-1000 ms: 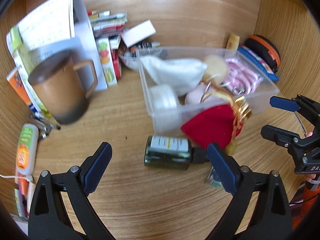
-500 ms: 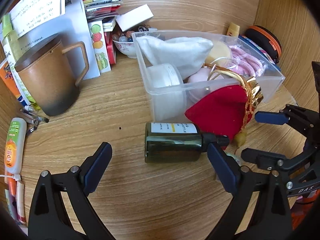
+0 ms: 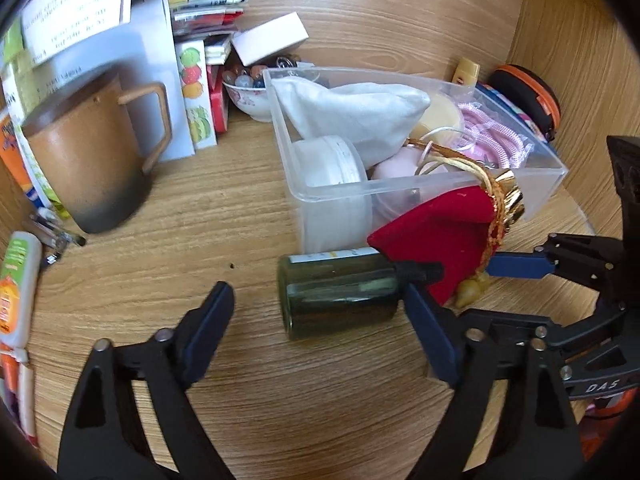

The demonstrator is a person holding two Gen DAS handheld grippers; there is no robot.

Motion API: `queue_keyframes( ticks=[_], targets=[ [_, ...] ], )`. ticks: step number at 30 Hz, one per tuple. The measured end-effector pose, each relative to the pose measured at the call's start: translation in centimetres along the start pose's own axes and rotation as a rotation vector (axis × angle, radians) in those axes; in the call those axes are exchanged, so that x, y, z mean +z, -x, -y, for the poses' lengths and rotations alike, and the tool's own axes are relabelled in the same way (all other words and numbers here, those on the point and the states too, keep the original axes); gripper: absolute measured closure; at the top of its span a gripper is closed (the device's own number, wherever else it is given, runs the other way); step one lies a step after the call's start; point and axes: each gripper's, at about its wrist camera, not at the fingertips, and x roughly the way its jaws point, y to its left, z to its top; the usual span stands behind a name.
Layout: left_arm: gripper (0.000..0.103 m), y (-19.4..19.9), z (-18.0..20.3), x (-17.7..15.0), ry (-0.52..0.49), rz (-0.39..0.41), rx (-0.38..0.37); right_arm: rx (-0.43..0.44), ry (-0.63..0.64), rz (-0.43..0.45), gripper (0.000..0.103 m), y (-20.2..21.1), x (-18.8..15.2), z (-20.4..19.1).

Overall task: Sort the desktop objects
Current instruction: 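Grasp the green glass dropper bottle lying on the desk with the left gripper, then regrasp the green bottle upright with the left gripper and lift it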

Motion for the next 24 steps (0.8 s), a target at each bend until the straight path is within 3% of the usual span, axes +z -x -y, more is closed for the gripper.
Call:
queue_keyframes(
  ticks=[5,9,13,24],
  targets=[
    [0.025,0.0,-0.1,0.0,0.012,0.008,-0.012,0.035,0.004,-0.004,0.065,0.0,0.1,-0.3],
    [0.041,0.1,0.3,-0.2,0.009,0.009,-0.040,0.034,0.012,0.000,0.075,0.3,0.1,-0.5],
    [0.043,0.3,0.6,-0.4,0.004,0.011,-0.033,0.028,0.032,0.005,0.084,0.6,-0.3,-0.7],
    [0.049,2.1,-0.4,-0.9,0.053,0.054,-0.031,0.007,0.046,0.018,0.085,1.7,-0.6,-0.4]
  ],
)
